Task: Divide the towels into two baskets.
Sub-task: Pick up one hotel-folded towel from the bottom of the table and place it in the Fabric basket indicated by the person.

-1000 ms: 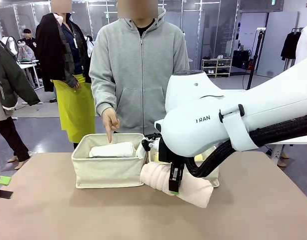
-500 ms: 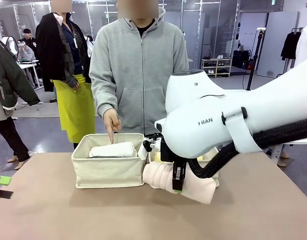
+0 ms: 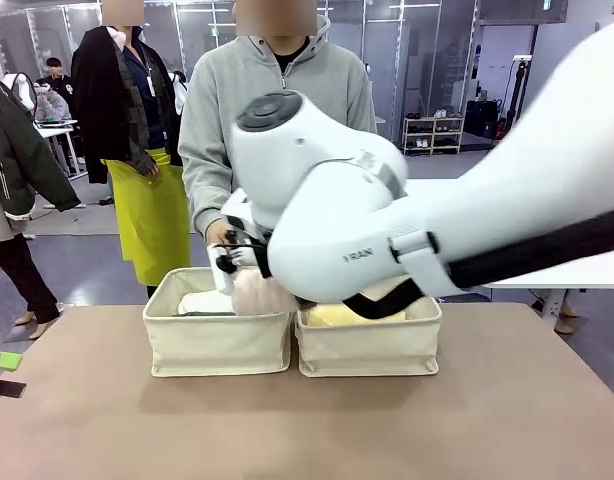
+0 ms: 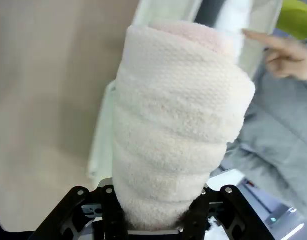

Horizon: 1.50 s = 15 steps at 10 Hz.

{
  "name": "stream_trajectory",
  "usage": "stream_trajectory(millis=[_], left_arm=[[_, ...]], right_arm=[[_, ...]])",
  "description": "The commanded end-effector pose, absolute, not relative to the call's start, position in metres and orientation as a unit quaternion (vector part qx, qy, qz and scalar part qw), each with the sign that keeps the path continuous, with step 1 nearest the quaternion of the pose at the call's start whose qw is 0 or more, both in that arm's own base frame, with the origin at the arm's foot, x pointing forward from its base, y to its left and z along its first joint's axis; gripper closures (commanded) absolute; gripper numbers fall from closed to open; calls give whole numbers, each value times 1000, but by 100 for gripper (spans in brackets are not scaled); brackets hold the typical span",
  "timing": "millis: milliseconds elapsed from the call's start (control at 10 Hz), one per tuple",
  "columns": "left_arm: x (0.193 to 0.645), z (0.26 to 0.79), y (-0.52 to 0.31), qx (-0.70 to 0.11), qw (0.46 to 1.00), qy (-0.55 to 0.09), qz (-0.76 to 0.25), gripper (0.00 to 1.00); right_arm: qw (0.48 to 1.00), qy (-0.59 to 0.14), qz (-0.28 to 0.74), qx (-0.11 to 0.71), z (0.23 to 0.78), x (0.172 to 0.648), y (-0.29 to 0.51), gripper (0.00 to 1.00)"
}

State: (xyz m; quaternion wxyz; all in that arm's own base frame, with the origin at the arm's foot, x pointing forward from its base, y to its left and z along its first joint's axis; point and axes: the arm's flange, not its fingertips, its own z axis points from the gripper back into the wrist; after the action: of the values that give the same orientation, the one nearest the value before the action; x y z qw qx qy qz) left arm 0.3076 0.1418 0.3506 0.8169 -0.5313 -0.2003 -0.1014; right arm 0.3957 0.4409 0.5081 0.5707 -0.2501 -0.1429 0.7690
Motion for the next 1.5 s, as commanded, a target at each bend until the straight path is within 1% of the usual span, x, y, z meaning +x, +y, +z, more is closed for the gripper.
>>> stream_trajectory(millis=[0,200,300,400,600,900,1000,1100,1200,1300,1400], left_arm=[[306,353,142,-536,812,-208,-102,0],[306,353,142,-536,812,-208,-102,0],[306,353,142,-536,812,-208,-102,0],[306,353,142,-536,812,-208,-102,0],[306,353,142,-536,812,-208,-102,0],[306,353,142,-536,812,-208,-102,0],[306,353,142,-536,812,-208,-102,0],[306,353,142,-536,812,-208,-102,0],[306,353,142,-536,812,-208,-102,0],[306,353,142,-536,812,-208,-102,0],[306,353,142,-536,812,-208,-102,0]], right_arm=[[543,-168,773,-282,505,433,489,63],[517,-180,794,-265,492,457,521,63],[515,-186,797,-256,483,466,535,63],[521,-185,795,-250,473,476,549,63],[530,-179,785,-266,456,494,569,63],[555,-182,772,-250,444,519,576,63],[562,-174,774,-234,440,523,575,61],[575,-176,771,-209,439,527,574,52],[579,-172,771,-200,439,528,572,35],[582,-169,770,-197,439,529,571,24],[585,-168,768,-199,439,529,570,7]])
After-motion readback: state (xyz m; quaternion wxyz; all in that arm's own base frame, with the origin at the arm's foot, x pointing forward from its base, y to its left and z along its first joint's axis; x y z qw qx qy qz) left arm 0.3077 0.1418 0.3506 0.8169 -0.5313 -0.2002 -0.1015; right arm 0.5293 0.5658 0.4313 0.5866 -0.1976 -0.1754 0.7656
